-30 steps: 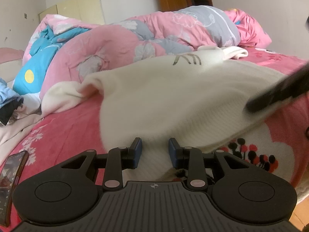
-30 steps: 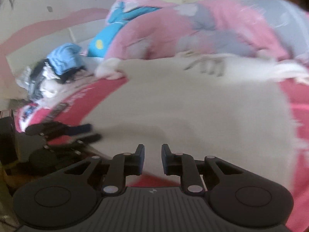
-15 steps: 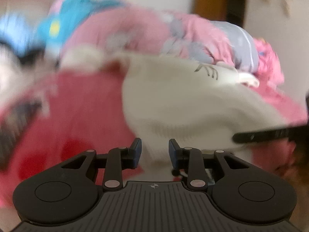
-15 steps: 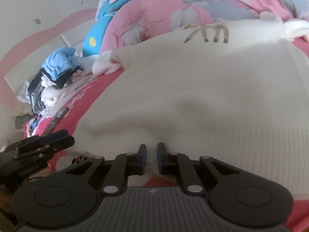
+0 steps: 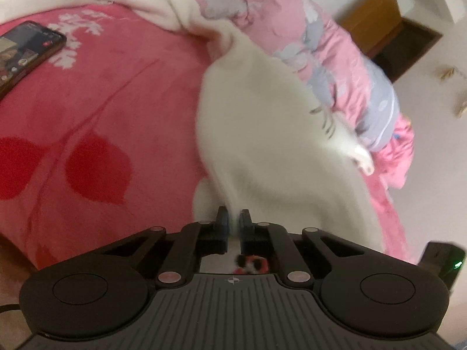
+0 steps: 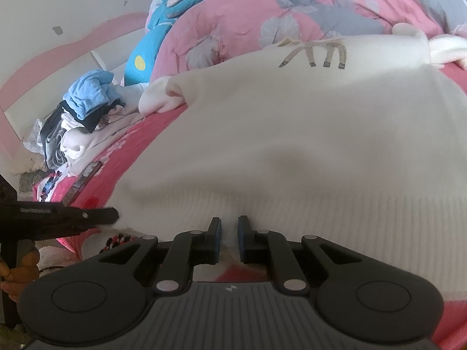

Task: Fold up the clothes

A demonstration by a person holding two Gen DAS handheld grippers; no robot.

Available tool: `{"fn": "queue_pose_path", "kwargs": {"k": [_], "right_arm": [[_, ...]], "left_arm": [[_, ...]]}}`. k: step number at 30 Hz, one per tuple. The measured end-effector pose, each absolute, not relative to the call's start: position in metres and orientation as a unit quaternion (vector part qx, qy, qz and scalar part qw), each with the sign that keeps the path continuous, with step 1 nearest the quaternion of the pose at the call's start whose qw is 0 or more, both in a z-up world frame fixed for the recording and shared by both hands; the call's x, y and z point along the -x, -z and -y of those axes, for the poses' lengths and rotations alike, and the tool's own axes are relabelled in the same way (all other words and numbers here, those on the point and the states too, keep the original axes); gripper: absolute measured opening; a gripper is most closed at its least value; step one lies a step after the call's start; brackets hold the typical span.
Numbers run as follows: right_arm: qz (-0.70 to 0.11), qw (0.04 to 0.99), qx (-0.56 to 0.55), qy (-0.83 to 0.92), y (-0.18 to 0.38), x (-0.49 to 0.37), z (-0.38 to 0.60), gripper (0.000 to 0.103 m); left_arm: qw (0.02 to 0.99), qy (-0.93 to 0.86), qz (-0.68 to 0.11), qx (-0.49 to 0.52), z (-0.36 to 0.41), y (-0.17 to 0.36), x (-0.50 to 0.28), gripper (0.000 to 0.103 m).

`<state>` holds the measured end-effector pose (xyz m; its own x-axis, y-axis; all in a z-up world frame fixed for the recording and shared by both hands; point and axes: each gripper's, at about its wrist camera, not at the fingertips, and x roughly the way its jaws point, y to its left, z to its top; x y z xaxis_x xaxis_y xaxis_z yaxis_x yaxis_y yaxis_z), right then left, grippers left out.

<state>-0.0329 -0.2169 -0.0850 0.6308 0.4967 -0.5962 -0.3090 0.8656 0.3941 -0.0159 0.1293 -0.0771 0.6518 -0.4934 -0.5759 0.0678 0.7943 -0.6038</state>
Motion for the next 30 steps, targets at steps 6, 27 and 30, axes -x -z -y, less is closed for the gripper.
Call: {"fn": "queue_pose_path", "kwargs": {"k": [6,27,30], "right_arm": [[-0.365,0.896,-0.113,-0.226,0.083,0.033,0.214,0.011],[-0.374,0.887,-0.021,-0.27,0.03,0.001,0.14,0.013],[-0.399,0.876,-0.033,-0.268,0.035,-0.026,0.132,0.012]], "left_arm": [[0.859,0.155,-0.399,0.281,-0.135,0.085,0.017,0.006],[0.86,0.194,-0.383,0.277,-0.14,0.093,0.02,0.007],[0.861,0.202,-0.381,0.27,-0.141,0.094,0.02,0.006]]}}
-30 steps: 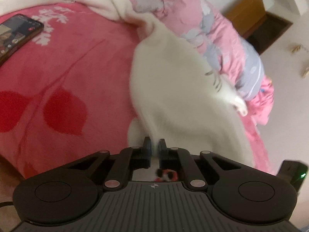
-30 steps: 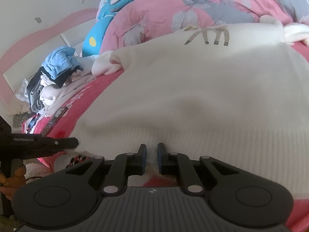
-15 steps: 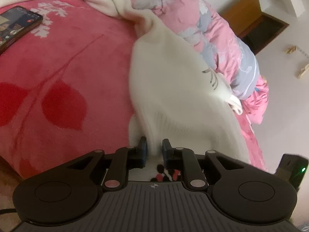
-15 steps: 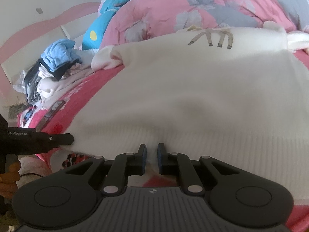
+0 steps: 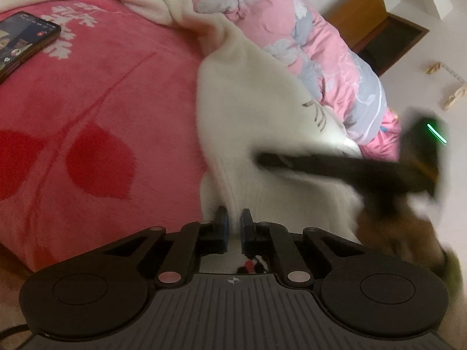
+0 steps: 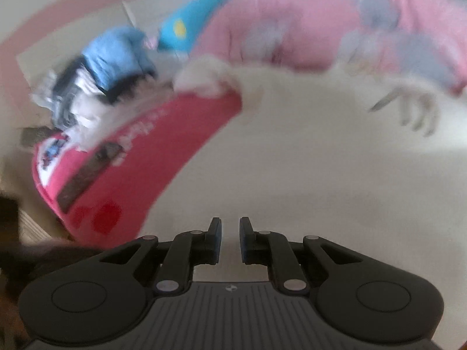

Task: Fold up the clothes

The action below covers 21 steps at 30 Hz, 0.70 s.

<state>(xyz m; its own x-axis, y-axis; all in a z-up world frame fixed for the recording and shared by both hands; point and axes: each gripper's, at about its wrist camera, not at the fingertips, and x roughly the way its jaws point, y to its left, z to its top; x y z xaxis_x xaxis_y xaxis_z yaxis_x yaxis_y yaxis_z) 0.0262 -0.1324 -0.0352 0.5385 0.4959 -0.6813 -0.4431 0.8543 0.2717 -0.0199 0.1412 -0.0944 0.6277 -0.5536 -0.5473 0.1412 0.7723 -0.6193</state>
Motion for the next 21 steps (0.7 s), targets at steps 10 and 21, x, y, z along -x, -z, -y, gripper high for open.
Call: {"fn": "queue_pose_path", "kwargs": {"k": [10,21], "right_arm": [[-0.47,0.838,-0.1,-0.258,0.046,-0.106,0.119,0.005],[-0.45,0.863,-0.158,-0.166,0.034,-0.135,0.175,0.006]], "left_arm": [[0.855,0.214,-0.381,0.28,-0.146,0.098,0.022,0.007],[0.854,0.213,-0.386,0.274,-0.146,0.093,0.021,0.007]]}}
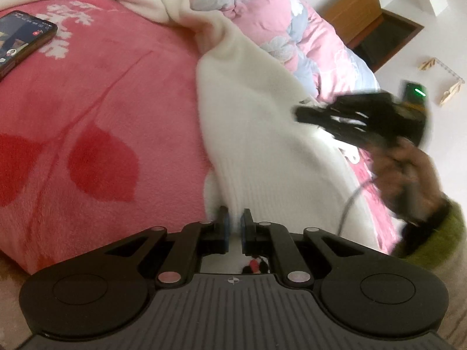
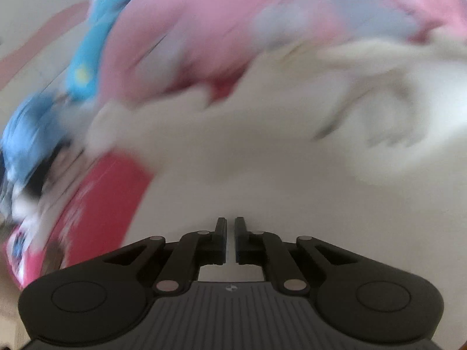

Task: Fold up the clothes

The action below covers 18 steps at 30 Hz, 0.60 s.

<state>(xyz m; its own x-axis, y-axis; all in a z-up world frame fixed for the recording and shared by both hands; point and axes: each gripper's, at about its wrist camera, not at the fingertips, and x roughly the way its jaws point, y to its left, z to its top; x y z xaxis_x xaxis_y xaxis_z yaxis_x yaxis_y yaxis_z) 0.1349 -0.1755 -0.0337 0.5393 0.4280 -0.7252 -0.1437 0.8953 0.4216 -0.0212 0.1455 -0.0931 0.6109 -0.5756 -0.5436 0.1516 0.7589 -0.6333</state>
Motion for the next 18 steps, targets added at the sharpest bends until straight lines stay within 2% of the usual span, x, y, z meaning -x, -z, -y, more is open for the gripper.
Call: {"fn": "queue_pose_path", "kwargs": {"k": [3,6,8,13,18], "right_arm": [[-0.479,0.838,-0.152,-0.211,0.026,-0.103,0.196,0.007],[-0.52,0.818,-0.131,-0.21,0.043,-0.088,0.213,0.007],[-0.533,0.814,-0.137,-0.186,0.06,-0.097,0.23,0.001],[-0.483,0.831,-0.255,-0.106,0.066,-0.138,0.291,0.0],[-0.498,0.826,-0.194,-0.181,0.042,-0.093,0.29,0.005]], "left_arm": [[0.851,0.214,-0.39,0.278,-0.147,0.093,0.019,0.007],[0.849,0.212,-0.395,0.279,-0.147,0.093,0.018,0.007],[0.85,0.209,-0.397,0.276,-0.146,0.091,0.018,0.007],[0.852,0.204,-0.404,0.263,-0.144,0.086,0.017,0.007],[0.846,0.208,-0.41,0.271,-0.147,0.087,0.015,0.007]]}}
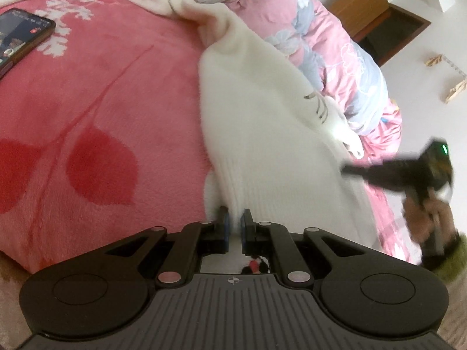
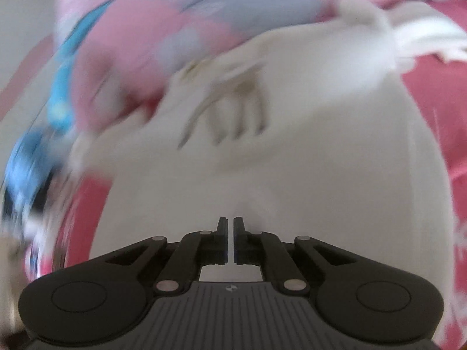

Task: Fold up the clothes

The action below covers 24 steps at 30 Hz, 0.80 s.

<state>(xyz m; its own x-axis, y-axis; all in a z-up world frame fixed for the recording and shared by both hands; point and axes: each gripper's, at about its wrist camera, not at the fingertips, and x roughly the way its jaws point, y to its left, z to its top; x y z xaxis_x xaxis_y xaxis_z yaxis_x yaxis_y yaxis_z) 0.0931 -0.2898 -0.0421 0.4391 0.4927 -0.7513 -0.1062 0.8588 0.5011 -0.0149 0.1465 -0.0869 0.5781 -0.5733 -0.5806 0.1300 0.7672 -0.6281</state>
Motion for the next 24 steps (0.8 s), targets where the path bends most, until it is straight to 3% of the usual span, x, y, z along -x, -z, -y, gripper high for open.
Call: {"fn": "queue_pose_path", "kwargs": {"k": [4,8,10,17,19,22,24], "right_arm": [[-0.534,0.812,-0.152,-0.179,0.049,-0.075,0.309,0.002],[-0.493,0.83,-0.252,-0.074,0.053,-0.102,0.391,0.0],[-0.466,0.851,-0.243,-0.023,0.041,-0.097,0.407,0.002],[-0.463,0.84,-0.275,-0.075,0.037,-0.049,0.417,0.007],[-0.45,0.84,-0.299,-0.047,0.042,-0.044,0.434,0.0],[-0.43,0.838,-0.335,-0.005,0.049,-0.036,0.459,0.0],[-0.419,0.839,-0.344,0.035,0.049,-0.028,0.471,0.007]], "left_arm": [[0.847,0.204,-0.415,0.262,-0.143,0.084,0.014,0.007],[0.849,0.196,-0.419,0.255,-0.139,0.081,0.013,0.007],[0.85,0.192,-0.42,0.254,-0.138,0.08,0.012,0.007],[0.852,0.187,-0.422,0.247,-0.136,0.079,0.012,0.008],[0.853,0.186,-0.423,0.244,-0.136,0.078,0.012,0.008],[0.852,0.185,-0.425,0.243,-0.136,0.078,0.012,0.008],[0.848,0.184,-0.428,0.251,-0.138,0.078,0.011,0.009]]}}
